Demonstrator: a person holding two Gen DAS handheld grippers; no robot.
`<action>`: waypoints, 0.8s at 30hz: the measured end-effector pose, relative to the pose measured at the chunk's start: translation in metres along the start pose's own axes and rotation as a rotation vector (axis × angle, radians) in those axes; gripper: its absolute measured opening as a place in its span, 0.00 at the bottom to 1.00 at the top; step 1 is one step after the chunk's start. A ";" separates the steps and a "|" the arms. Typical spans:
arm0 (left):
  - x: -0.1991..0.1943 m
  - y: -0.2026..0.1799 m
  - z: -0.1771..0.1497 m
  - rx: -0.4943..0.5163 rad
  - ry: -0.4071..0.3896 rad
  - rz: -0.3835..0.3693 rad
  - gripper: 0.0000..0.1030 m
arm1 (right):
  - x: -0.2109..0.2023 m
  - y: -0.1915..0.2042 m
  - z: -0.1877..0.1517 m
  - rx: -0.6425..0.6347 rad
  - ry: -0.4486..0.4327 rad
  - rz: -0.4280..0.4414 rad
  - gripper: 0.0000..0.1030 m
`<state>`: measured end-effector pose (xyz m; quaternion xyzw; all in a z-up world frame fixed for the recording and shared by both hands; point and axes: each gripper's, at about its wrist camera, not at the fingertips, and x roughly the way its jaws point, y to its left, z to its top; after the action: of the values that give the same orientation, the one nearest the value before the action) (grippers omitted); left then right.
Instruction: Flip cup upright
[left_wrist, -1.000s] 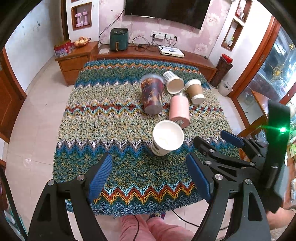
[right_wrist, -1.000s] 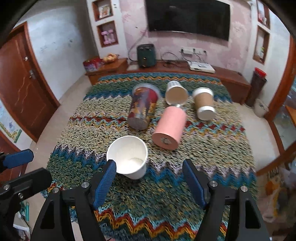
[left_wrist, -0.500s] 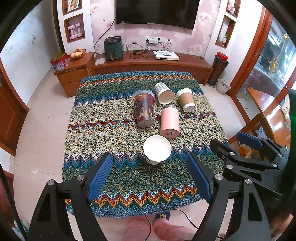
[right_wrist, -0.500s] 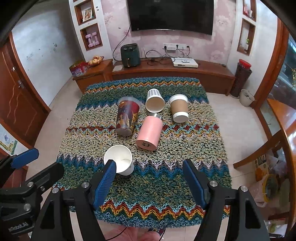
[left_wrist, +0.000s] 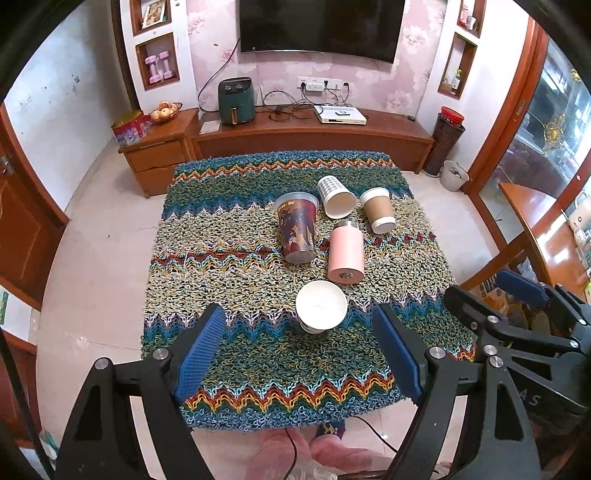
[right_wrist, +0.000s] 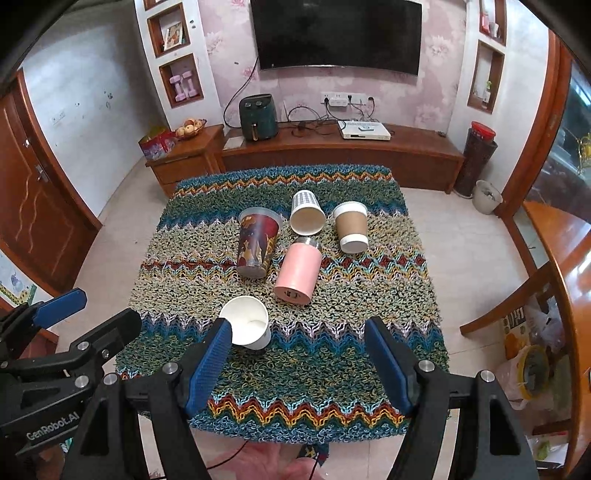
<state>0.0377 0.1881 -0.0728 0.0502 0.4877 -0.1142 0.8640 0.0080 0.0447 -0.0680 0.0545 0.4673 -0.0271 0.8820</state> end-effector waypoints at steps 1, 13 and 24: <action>-0.001 0.000 0.001 -0.003 -0.001 0.000 0.82 | -0.002 0.000 0.001 0.000 -0.001 0.001 0.73; -0.008 0.002 0.003 -0.028 -0.008 0.017 0.82 | -0.010 -0.002 0.008 0.009 -0.007 0.011 0.75; -0.009 0.002 0.004 -0.041 -0.010 0.040 0.82 | -0.010 -0.001 0.009 -0.006 -0.012 0.005 0.75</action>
<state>0.0371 0.1910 -0.0635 0.0414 0.4845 -0.0871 0.8695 0.0095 0.0426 -0.0550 0.0527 0.4619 -0.0240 0.8850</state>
